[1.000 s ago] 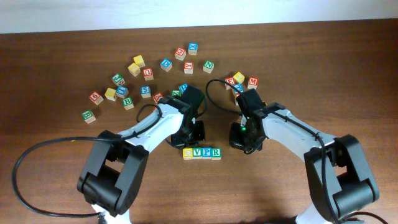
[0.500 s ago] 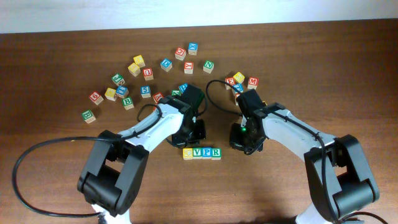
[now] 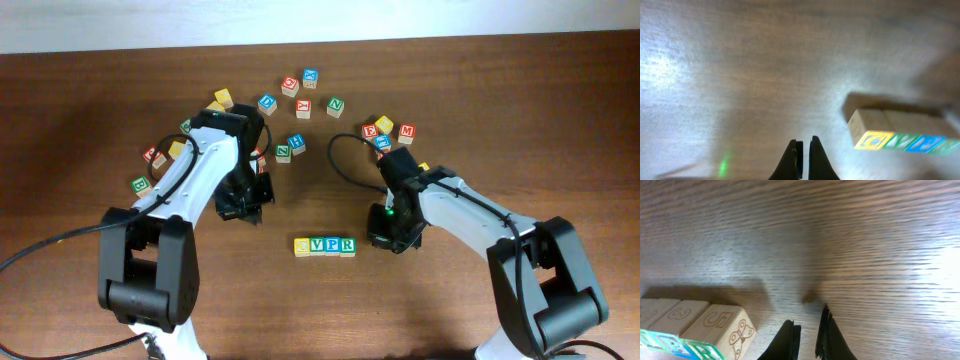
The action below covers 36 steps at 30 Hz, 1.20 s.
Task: Spell out CVPR
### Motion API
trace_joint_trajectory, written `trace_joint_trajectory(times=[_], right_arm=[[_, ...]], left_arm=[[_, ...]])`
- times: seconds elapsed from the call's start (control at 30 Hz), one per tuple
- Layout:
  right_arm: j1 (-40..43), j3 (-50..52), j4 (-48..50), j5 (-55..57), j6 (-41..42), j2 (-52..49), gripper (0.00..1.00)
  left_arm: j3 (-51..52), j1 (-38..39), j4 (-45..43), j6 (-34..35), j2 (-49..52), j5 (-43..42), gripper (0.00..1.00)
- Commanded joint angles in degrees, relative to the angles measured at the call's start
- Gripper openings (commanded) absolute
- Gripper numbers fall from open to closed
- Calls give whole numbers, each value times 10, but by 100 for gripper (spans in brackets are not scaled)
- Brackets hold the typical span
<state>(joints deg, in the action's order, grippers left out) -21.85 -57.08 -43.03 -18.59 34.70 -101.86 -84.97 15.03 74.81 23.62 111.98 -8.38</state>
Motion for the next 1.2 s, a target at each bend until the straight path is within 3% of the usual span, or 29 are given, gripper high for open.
trace_joint_trajectory(times=[0.0,0.27,0.63,1.17], right_arm=[[-18,3,6,-7,6,-1,9],[-23,3,20,-20,10,-1,9],[-41,3,34,-34,23,-1,9],[-39,3,36,-27,22,-1,9]], left_arm=[[33,13,-3,-40,0,-13,0],[155,63,-132,26,0,-50,0],[157,108,-164,27,7,-71,0],[157,106,-167,27,7,-61,0]])
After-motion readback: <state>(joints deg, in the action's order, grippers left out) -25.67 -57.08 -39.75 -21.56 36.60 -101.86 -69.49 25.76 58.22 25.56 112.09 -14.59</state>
